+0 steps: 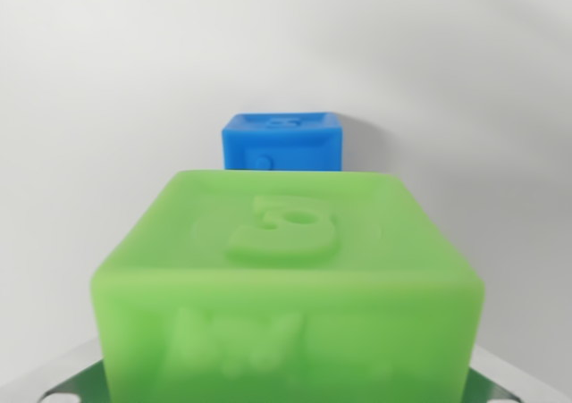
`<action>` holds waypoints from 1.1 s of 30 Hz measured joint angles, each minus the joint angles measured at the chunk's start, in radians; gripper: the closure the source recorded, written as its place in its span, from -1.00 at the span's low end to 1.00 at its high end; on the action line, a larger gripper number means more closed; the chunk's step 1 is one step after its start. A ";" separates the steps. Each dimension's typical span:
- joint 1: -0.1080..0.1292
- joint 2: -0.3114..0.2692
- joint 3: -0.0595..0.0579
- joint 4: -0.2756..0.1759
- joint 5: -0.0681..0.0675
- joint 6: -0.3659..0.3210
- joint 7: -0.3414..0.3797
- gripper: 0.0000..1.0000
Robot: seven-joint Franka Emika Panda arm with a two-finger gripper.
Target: Stack cube
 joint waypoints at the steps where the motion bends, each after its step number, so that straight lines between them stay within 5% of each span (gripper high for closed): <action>1: 0.000 0.005 0.000 0.000 0.000 0.006 0.000 1.00; 33: 0.002 0.143 -0.003 0.001 -0.003 0.140 0.001 1.00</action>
